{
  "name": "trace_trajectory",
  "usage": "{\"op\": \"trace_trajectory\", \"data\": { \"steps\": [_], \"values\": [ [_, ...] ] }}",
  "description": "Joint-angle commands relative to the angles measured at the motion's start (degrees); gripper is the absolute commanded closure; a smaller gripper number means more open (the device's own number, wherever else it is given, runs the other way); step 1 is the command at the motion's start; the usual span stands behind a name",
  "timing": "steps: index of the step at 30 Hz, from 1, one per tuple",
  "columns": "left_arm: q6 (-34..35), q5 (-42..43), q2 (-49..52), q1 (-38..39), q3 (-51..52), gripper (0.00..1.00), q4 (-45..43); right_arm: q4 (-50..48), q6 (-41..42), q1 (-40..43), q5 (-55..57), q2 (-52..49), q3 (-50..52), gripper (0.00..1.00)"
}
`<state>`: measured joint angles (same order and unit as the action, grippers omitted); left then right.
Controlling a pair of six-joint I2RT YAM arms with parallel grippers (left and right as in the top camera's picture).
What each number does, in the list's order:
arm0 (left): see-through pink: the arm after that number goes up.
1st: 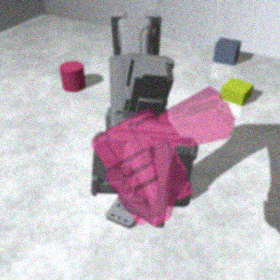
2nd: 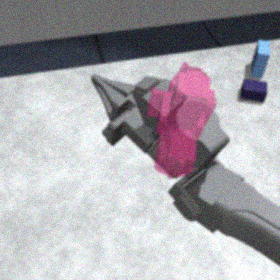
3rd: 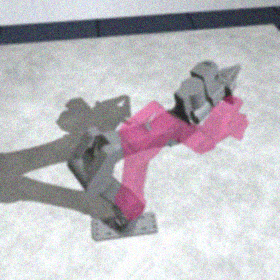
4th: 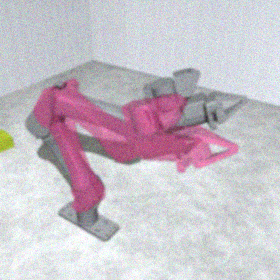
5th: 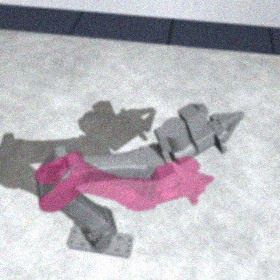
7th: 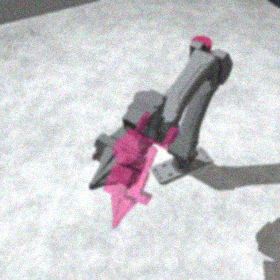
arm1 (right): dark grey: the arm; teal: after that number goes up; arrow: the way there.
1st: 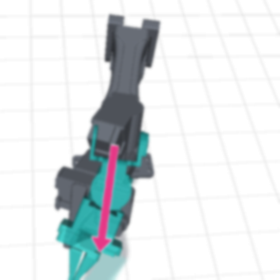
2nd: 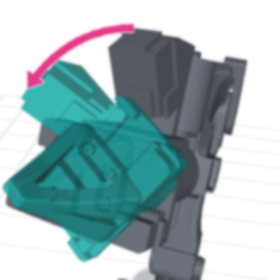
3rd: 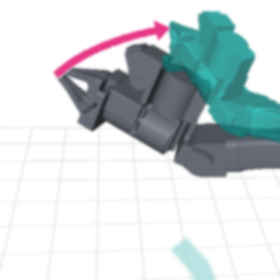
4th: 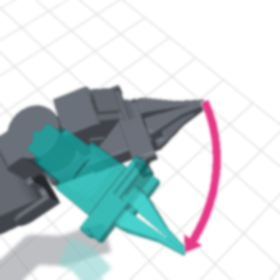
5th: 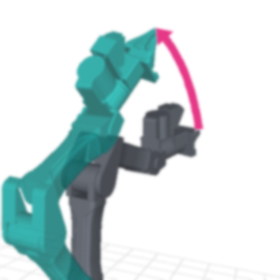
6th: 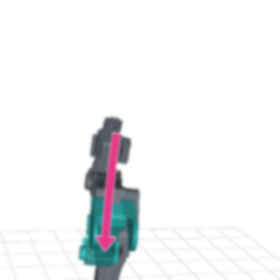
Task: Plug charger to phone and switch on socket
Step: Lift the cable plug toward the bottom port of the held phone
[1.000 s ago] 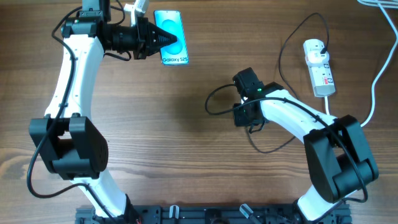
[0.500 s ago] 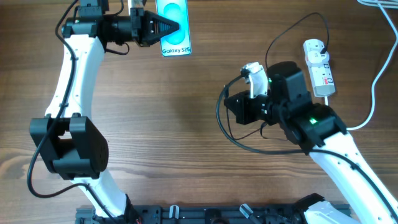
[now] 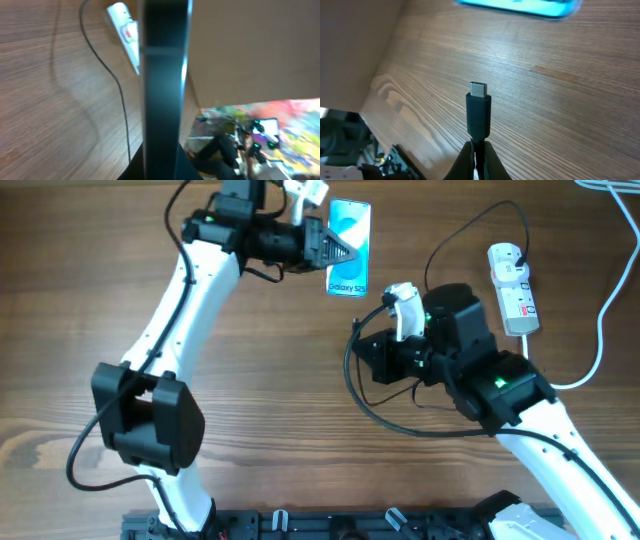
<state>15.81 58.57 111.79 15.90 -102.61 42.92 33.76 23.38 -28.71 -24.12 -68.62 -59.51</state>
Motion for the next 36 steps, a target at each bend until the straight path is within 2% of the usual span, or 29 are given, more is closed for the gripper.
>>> {"op": "trace_trajectory", "data": {
  "steps": [1,6,10,16,23,36],
  "values": [
    [1.79,-3.98,0.52,0.76,-0.48,0.96,-0.46,-0.09,0.79,-2.08,5.51,0.11,-0.55,0.96],
    [1.77,-3.19,0.50,1.90,-0.48,0.96,0.61,-0.26,0.81,-2.10,7.34,-0.66,-0.55,0.96],
    [1.77,4.13,0.50,1.90,-0.48,0.96,-1.01,-0.59,2.27,-2.10,5.18,-3.28,-0.55,0.96],
    [0.87,4.17,0.50,1.62,-0.48,0.96,-0.94,-3.74,3.28,-2.10,1.77,-4.28,-0.55,0.96],
    [-1.99,4.20,0.50,1.62,-0.48,0.96,0.79,-3.96,3.58,-2.08,7.23,-4.28,-0.57,0.96],
    [-3.43,8.26,0.50,1.62,-0.48,0.96,1.27,-5.44,3.67,-1.97,8.94,-4.31,-0.57,0.96]
  ]
}}
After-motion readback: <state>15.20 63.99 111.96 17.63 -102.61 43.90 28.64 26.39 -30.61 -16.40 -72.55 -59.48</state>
